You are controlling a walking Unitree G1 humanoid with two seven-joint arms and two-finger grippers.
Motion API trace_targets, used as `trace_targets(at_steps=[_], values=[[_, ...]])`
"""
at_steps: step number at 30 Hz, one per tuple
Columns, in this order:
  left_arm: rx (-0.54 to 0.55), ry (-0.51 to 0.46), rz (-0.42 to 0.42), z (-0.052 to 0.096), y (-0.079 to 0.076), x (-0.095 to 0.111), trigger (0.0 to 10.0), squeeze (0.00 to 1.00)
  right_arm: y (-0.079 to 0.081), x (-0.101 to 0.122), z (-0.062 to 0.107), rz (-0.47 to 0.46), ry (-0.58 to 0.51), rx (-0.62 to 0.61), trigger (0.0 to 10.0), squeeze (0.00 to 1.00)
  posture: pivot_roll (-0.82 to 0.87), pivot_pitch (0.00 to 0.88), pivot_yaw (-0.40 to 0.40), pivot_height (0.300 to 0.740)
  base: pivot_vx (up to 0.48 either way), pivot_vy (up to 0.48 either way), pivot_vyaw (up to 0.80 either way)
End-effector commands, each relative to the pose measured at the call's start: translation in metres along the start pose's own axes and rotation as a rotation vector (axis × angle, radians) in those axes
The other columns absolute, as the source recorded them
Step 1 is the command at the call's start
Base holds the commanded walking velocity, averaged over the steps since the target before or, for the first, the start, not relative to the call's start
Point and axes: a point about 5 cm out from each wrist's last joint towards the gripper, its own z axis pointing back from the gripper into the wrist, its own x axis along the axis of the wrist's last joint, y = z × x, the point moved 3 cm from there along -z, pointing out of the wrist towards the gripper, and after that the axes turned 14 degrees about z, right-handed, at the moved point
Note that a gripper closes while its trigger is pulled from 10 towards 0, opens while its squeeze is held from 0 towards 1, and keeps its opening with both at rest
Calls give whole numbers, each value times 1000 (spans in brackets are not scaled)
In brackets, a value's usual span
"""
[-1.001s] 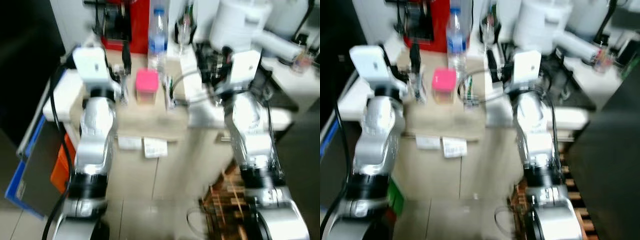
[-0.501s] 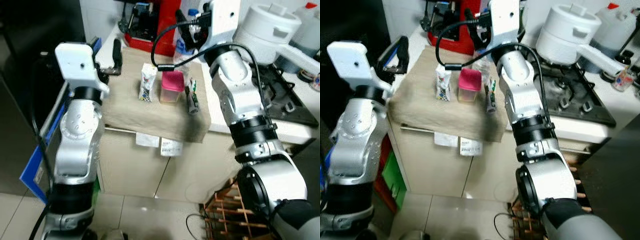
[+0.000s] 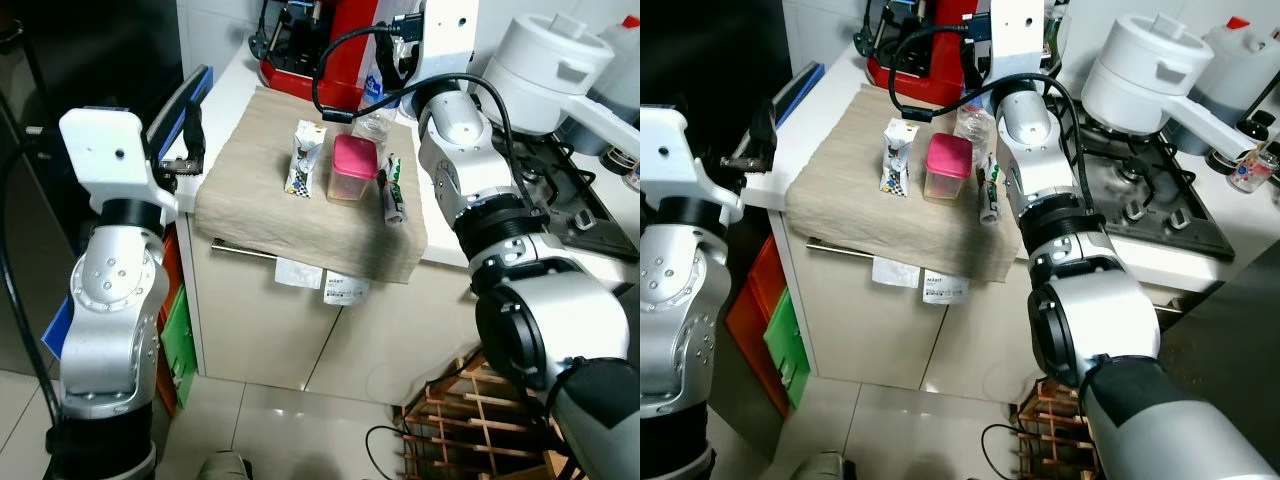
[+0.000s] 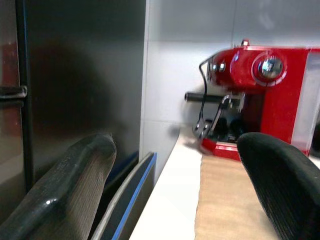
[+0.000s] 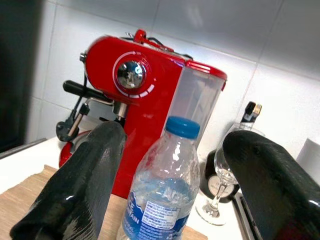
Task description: Restocking fridge
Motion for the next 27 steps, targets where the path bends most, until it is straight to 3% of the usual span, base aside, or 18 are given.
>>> trace_targets(at_steps=[1, 4, 5, 6, 8, 9, 18, 20, 27], values=[[-20, -9, -10, 2, -4, 6, 10000, 0, -10, 2, -3, -1, 6, -39, 10000, 0, 288, 79, -149, 740, 0, 0, 0], [-23, 5, -36, 7, -1, 9, 10000, 0, -13, -4, -4, -22, 46, -63, 10000, 0, 310, 115, -143, 740, 0, 0, 0], [-18, 12, -42, 8, 1, 9, 10000, 0, -14, -5, -4, -25, 57, -65, 10000, 357, 312, 118, -141, 740, 0, 0, 0], [-14, 14, -44, 9, 2, 10, 10000, 0, -14, -6, -4, -29, 67, -68, 10000, 420, 317, 128, -140, 740, 0, 0, 0], [-11, 17, -46, 10, 3, 12, 10000, 0, -15, -7, -4, -31, 76, -73, 10000, 408, 320, 130, -139, 740, 0, 0, 0], [-11, 20, -53, 11, 4, 13, 10000, 0, -16, -9, -4, -36, 88, -81, 10000, 0, 329, 138, -136, 740, 0, 0, 0], [8, 38, -89, 16, 13, 20, 10000, 0, -19, -13, -5, -109, 145, -98, 10000, 0, 357, 169, -130, 740, 0, 0, 0], [15, 48, -94, 18, 14, 20, 10000, 0, -16, -16, -5, -155, 173, -86, 10000, 0, 358, 172, -130, 740, 0, 0, 0], [20, 60, -95, 20, 15, 19, 10000, 0, -4, -20, -4, -180, 203, -23, 10000, 0, 357, 173, -131, 740, 0, 0, 0]])
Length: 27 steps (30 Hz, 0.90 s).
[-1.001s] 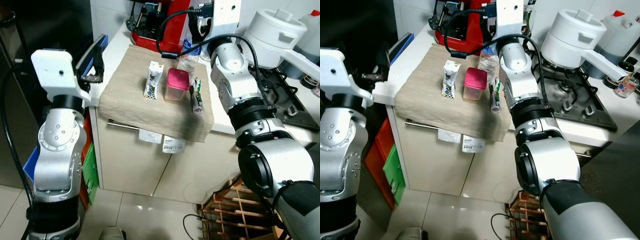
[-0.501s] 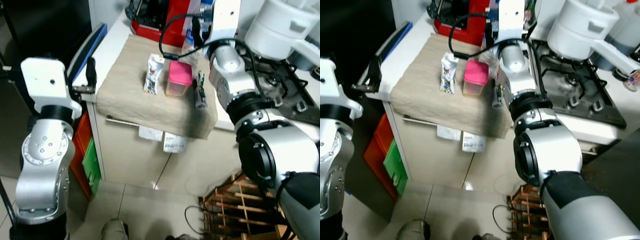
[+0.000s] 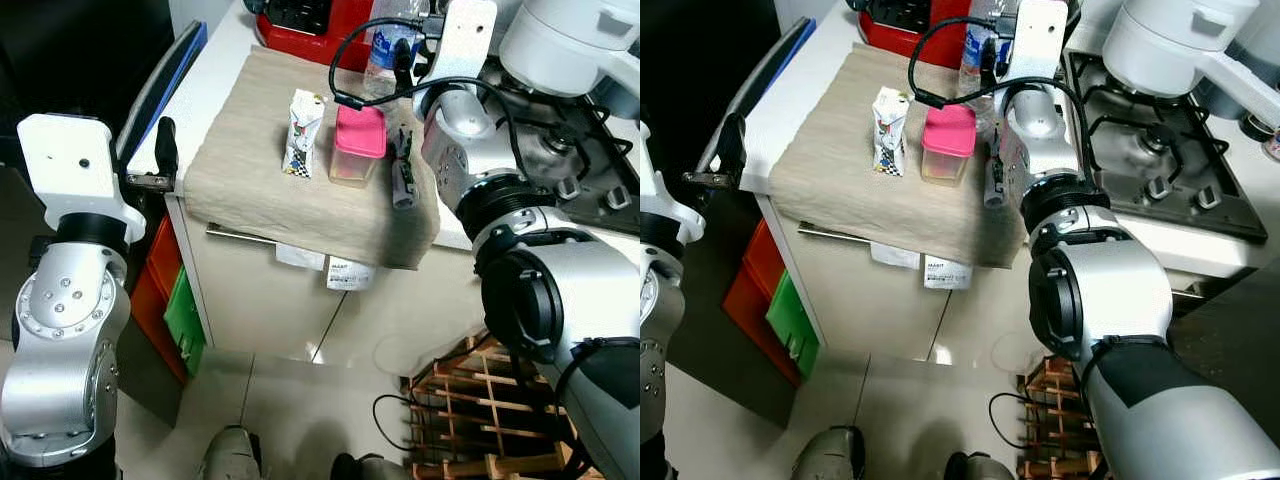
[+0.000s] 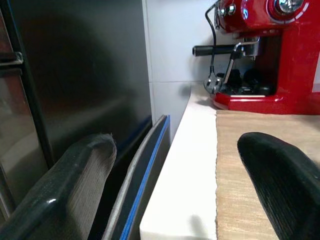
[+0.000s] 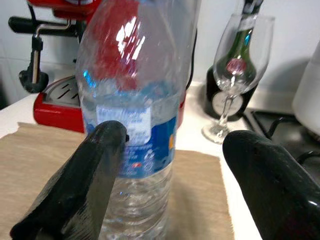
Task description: Restocking fridge
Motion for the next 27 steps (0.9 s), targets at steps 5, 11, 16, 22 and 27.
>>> trace_targets(at_steps=[5, 11, 16, 22, 27], values=[[0, 7, -4, 4, 0, 1, 10000, 0, 9, 0, 0, 26, 23, 57, 10000, 0, 353, 172, -138, 740, 0, 0, 0], [5, 12, 4, 2, -1, -1, 10000, 0, 12, -2, 0, 26, 27, 73, 3333, 0, 350, 162, -142, 740, 0, 0, 0], [2, 9, 14, -3, -3, -3, 10000, 0, 12, 3, 0, 21, 4, 79, 0, 0, 328, 138, -144, 740, 0, 0, 0], [-16, -6, 36, -11, -9, -6, 10000, 0, 10, 10, -1, 31, -23, 73, 0, 0, 301, 94, -148, 740, 0, 0, 0], [-35, -33, 55, -22, -16, -6, 10000, 0, 7, 22, -2, 62, -86, 61, 0, 0, 269, 36, -152, 740, 0, 0, 0]])
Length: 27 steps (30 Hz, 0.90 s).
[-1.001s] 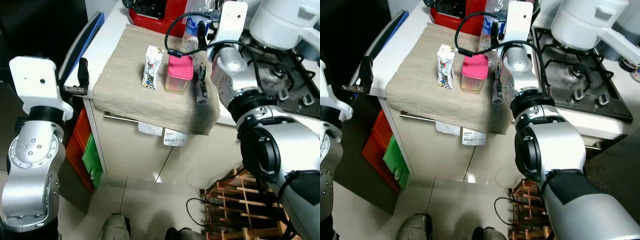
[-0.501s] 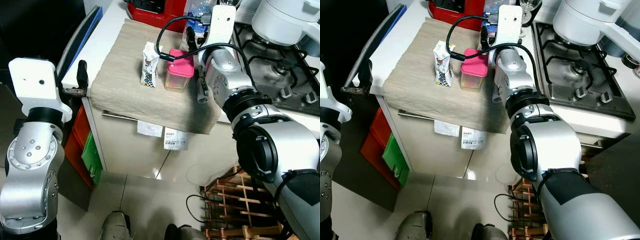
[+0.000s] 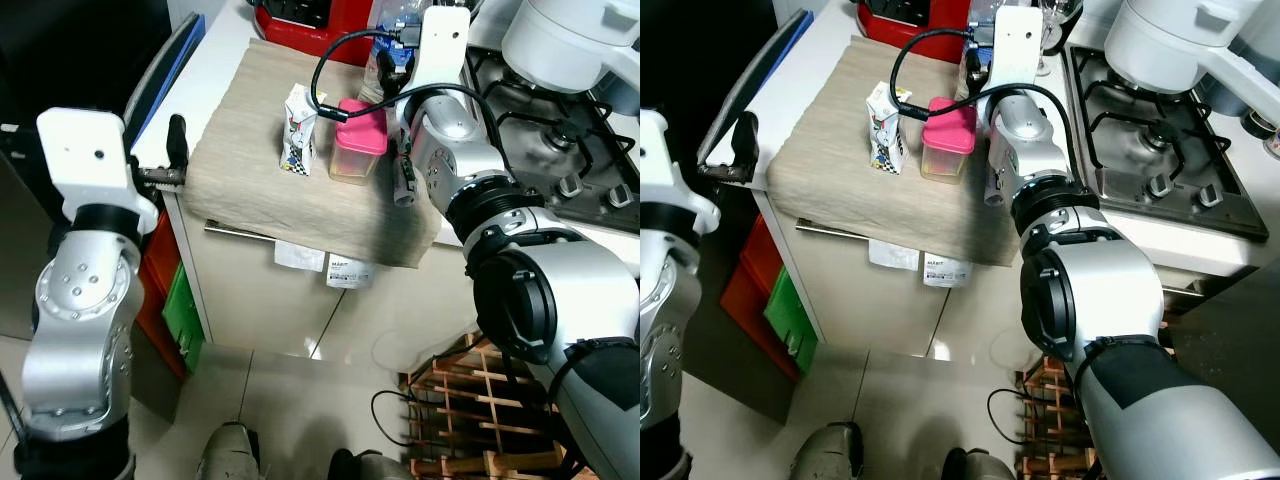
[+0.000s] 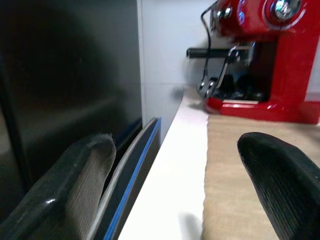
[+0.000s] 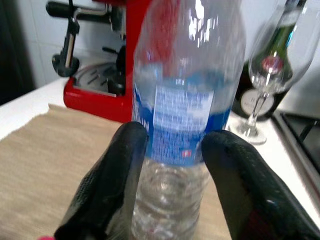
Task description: Restocking fridge
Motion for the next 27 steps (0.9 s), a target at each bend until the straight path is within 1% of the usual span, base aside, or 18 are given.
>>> trace_targets(at_steps=[1, 2, 6, 8, 10, 11, 14, 15, 16, 17, 18, 19, 20, 21, 22, 24, 25, 27], values=[[-17, -11, 12, -5, -7, -2, 10000, 0, -8, 17, -2, 36, -67, -19, 0, 0, 263, 28, -152, 740, 0, 0, 0], [-23, -18, 20, -9, -9, -2, 10000, 0, -8, 18, -2, 53, -81, -17, 0, 0, 245, 4, -149, 740, 0, 0, 0], [-37, -33, 41, -16, -14, -3, 10000, 0, -10, 16, 0, 61, -107, -29, 0, 0, 217, 0, -140, 740, 0, 0, 0], [-49, -35, 57, -21, -18, -6, 10000, 0, -13, 9, 2, 56, -109, -34, 0, 0, 193, 0, -132, 740, 0, 0, 0], [-62, -35, 67, -23, -22, -8, 10000, 0, -17, 4, 4, 50, -113, -61, 0, 0, 163, 0, -119, 740, 0, 0, 0], [-75, -35, 79, -26, -26, -10, 10000, 0, -24, 0, 8, 48, -136, -117, 549, 0, 133, 0, -107, 740, 0, 0, 0], [-91, -39, 91, -30, -30, -12, 10000, 0, -34, -2, 13, 48, -170, -192, 549, 0, 133, 0, -107, 740, 0, 0, 0], [-99, -40, 95, -31, -32, -13, 10000, 0, -37, 2, 19, 53, -235, -218, 10000, 0, 116, 0, -99, 740, 0, 0, 0], [-99, -40, 95, -31, -32, -13, 10000, 0, -37, 2, 19, 53, -235, -218, 10000, 0, 116, 0, -99, 740, 0, 0, 0], [-101, -42, 97, -32, -33, -13, 10000, 0, -38, 4, 23, 56, -267, -233, 10000, 1000, 110, 0, -97, 740, 0, 0, 0], [-117, -49, 82, -26, -36, -12, 10000, 0, -43, 9, 50, 94, -405, -267, 10000, 1000, 55, 0, -78, 740, 0, 0, 0], [-129, -54, 71, -22, -37, -12, 10000, 0, -45, 15, 76, 124, -500, -295, 10000, 1000, 55, 0, -78, 740, 0, 0, 0], [-129, -54, 71, -22, -37, -12, 10000, 0, -45, 15, 76, 124, -500, -295, 10000, 1000, 55, 0, -78, 740, 0, 0, 0], [-155, -73, 51, -18, -42, -9, 10000, 0, -50, 17, 101, 150, -560, -322, 10000, 1000, 41, 0, -72, 740, 0, 0, 0], [-188, -96, 35, -16, -47, -4, 10000, 0, -57, 15, 119, 183, -584, -355, 10000, 1000, 27, 0, -60, 740, 0, 0, 0], [-188, -96, 35, -16, -47, -4, 10000, 0, -57, 15, 119, 183, -584, -355, 10000, 1000, 27, 0, -60, 740, 0, 0, 0], [-209, -112, 26, -16, -51, -1, 10000, 0, -61, 11, 124, 200, -580, -370, 10000, 1000, 27, 0, -60, 740, 0, 0, 0], [-267, -155, 28, -21, -63, 5, 10000, 0, -72, -8, 131, 195, -518, -413, 10000, 1000, 16, 0, -46, 740, 0, 0, 0]])
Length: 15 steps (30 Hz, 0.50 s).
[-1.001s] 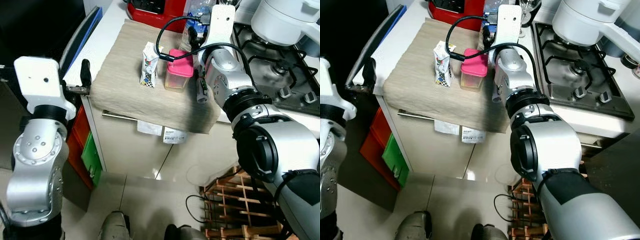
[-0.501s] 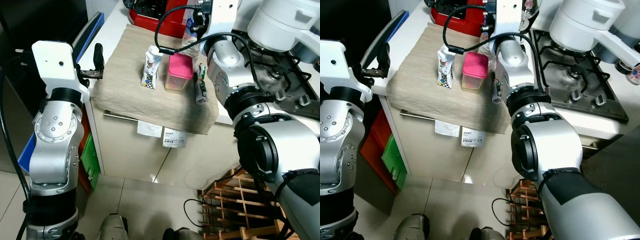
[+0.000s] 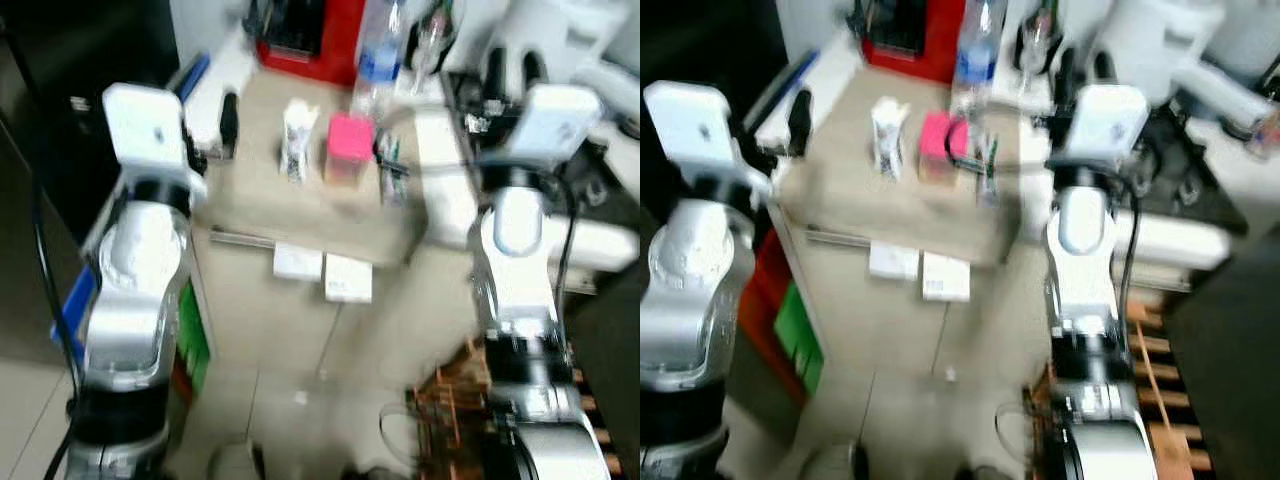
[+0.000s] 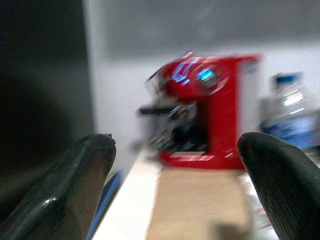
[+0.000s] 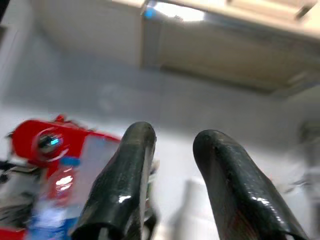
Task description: Restocking fridge
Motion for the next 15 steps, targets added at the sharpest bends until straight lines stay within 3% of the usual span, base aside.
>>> trace_targets(at_steps=[1, 3, 5, 9, 15], values=[[-65, -51, -13, -5, -13, 10, 10000, 0, -10, -6, 4, 11, 26, -35, 10000, 1000, 16, 0, -46, 740, 0, 0, 0], [-72, -56, -15, -8, -15, 10, 10000, 0, -11, -12, 9, 1, 58, -42, 10000, 1000, 5, 0, -34, 740, 0, 0, 0], [-45, -37, 10, -12, -12, 3, 10000, 0, 1, -17, 28, -48, 149, 14, 10000, 1000, -5, 0, -22, 740, 0, 0, 0], [1, -20, 36, -11, -4, -1, 10000, 0, 16, -14, 38, -92, 169, 108, 10000, 1000, 3, 0, -29, 740, 0, 0, 0], [54, 68, 31, 13, 12, -15, 10000, 0, 18, -30, 66, -144, 291, 177, 10000, 1000, 18, 0, -39, 740, 0, 0, 0]])
